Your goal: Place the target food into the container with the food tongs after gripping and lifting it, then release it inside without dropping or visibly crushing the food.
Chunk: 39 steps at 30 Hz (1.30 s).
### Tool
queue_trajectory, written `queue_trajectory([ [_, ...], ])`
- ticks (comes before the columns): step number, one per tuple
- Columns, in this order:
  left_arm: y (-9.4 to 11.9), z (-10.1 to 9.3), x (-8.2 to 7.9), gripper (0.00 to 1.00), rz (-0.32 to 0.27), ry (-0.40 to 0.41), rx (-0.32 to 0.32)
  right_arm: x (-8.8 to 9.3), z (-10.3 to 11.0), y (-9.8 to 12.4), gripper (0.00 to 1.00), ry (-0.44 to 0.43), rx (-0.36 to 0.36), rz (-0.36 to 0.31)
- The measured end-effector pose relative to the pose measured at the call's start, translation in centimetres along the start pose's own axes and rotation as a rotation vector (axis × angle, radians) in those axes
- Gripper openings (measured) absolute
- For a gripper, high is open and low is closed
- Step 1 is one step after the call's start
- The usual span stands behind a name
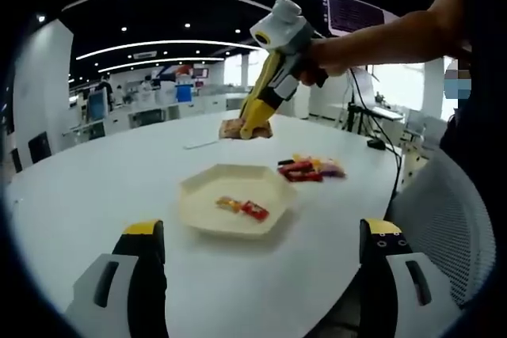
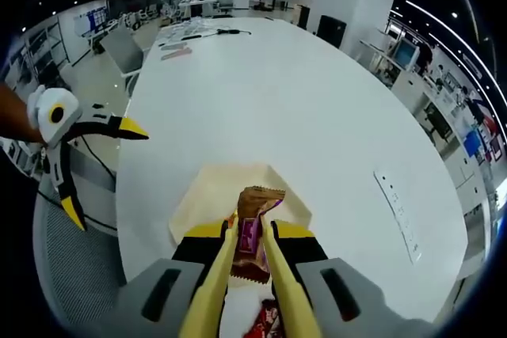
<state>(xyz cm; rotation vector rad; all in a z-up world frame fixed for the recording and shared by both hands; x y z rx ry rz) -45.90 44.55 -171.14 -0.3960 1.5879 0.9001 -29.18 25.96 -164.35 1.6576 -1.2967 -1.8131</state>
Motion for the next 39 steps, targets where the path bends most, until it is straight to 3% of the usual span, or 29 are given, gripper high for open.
queue_trajectory([
  [24,-0.3,0.1,0.4,0.99,0.025,0.015,0.009,0.0,0.0,-0.1,0.23,0.021,0.007,-0.033],
  [39,-0.3,0.1,0.6,0.99,0.037,0.012,0.004,0.6,-0.4,1.0,0.24,0.035,0.005,-0.081],
])
Point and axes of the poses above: the point that each gripper's makers call its tool centre point, and the gripper's own axes: y roughly backward along the fingers, z roughly to its left, x roughly out of its underside, the point moved 8 cm from there along y, roughly backward along the fingers, and after that the axes turned 1 degree about z, right-handed, at the moved point
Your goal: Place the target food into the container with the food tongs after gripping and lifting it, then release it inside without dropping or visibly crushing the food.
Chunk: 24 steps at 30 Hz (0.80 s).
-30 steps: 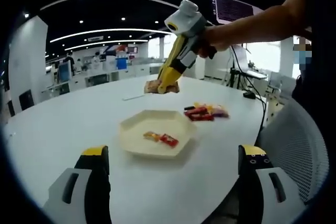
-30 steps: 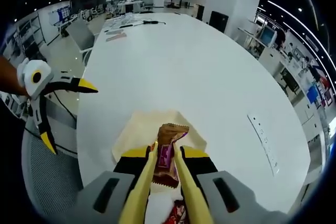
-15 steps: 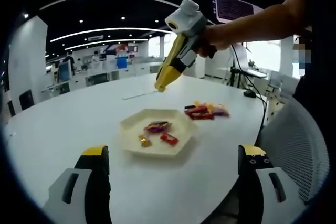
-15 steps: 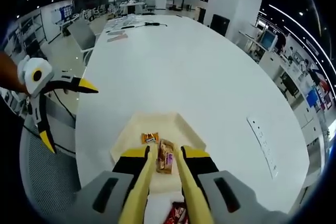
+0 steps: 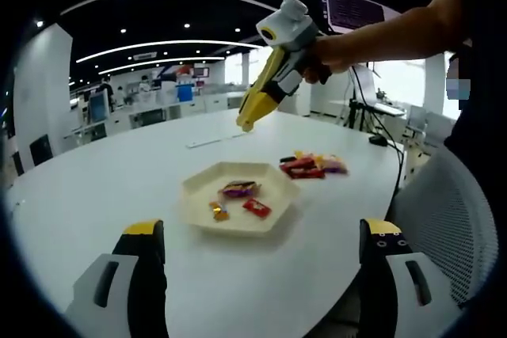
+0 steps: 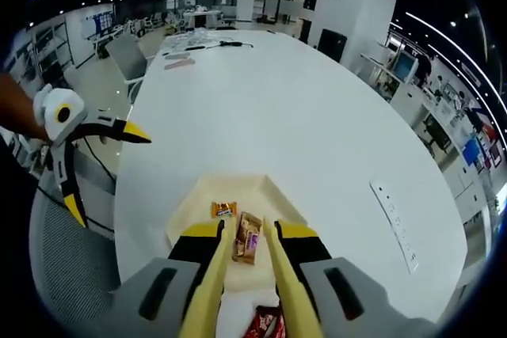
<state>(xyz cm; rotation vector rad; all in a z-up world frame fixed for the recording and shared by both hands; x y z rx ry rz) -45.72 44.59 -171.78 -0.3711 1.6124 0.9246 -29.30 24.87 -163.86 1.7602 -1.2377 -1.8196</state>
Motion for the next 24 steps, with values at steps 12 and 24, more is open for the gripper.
queue_trajectory([
  [12,-0.1,-0.2,0.0,1.00,0.014,-0.009,0.002,2.3,-0.9,2.0,0.25,0.005,0.009,-0.009],
  [24,-0.4,-0.4,0.3,1.00,0.025,-0.015,0.023,6.0,-2.0,5.8,0.25,-0.038,0.048,-0.005],
])
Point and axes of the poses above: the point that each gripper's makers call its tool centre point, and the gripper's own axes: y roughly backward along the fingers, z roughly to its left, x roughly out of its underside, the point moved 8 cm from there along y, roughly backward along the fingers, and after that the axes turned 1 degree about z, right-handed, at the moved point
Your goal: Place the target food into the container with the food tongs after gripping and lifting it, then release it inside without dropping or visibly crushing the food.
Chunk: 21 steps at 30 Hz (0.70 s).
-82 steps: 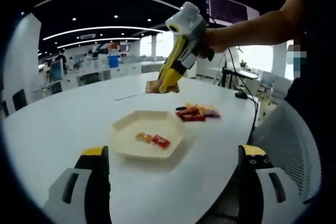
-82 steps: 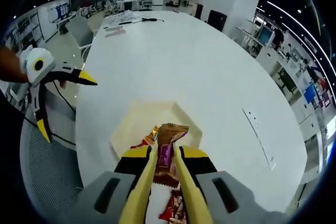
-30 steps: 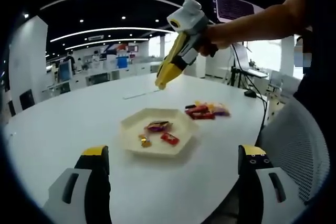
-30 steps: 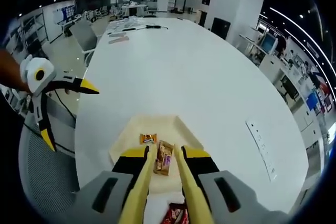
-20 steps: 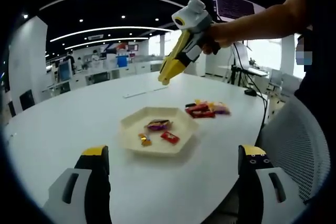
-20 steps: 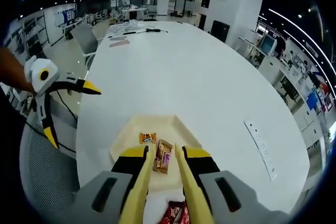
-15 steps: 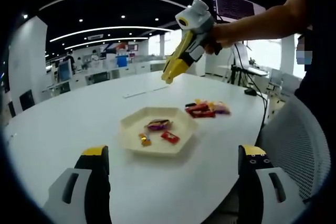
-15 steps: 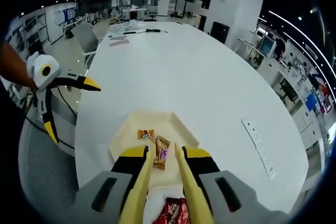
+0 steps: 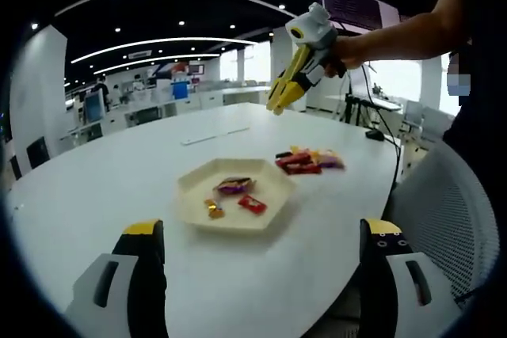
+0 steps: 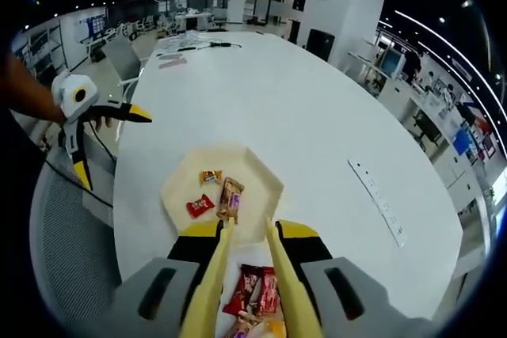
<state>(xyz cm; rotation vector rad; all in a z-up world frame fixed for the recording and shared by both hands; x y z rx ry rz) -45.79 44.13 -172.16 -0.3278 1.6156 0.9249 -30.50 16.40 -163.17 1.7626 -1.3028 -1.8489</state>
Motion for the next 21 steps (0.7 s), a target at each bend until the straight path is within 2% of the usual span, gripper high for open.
queue_trajectory([
  [11,-0.1,0.0,0.1,1.00,0.005,0.006,0.006,3.3,-0.1,2.8,0.25,-0.021,0.018,0.011],
  [21,-0.2,-0.3,0.2,1.00,0.017,-0.005,0.013,5.9,0.2,4.0,0.25,-0.039,0.033,0.026],
])
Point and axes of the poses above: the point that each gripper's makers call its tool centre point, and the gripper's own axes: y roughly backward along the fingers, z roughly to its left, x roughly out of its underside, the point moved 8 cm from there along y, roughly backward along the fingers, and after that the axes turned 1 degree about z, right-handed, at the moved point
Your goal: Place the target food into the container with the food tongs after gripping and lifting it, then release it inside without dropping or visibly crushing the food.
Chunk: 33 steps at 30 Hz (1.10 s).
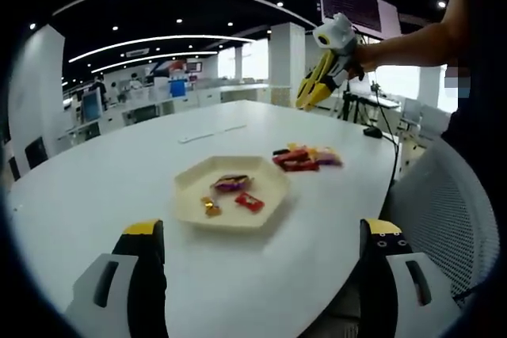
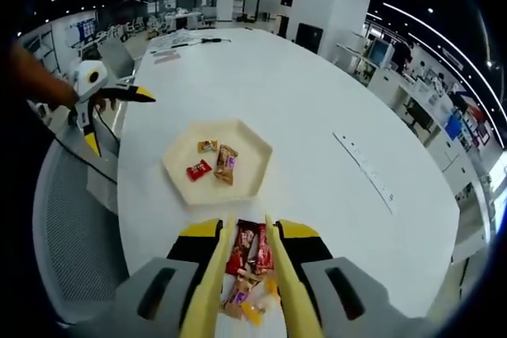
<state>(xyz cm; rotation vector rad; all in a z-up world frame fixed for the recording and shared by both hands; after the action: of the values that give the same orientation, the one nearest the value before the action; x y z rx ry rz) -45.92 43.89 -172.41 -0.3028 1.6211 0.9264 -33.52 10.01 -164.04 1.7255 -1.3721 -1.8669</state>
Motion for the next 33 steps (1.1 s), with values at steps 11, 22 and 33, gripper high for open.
queue_trajectory([
  [11,-0.1,0.0,0.1,1.00,0.010,-0.010,0.006,2.9,0.0,1.7,0.26,-0.044,0.020,0.000],
  [22,-0.2,0.0,0.3,1.00,0.020,-0.016,0.013,5.0,-0.2,2.3,0.26,-0.079,0.035,0.022],
  [33,-0.2,0.0,0.2,1.00,0.014,-0.012,0.014,6.3,-0.2,2.1,0.26,-0.091,0.038,0.031],
])
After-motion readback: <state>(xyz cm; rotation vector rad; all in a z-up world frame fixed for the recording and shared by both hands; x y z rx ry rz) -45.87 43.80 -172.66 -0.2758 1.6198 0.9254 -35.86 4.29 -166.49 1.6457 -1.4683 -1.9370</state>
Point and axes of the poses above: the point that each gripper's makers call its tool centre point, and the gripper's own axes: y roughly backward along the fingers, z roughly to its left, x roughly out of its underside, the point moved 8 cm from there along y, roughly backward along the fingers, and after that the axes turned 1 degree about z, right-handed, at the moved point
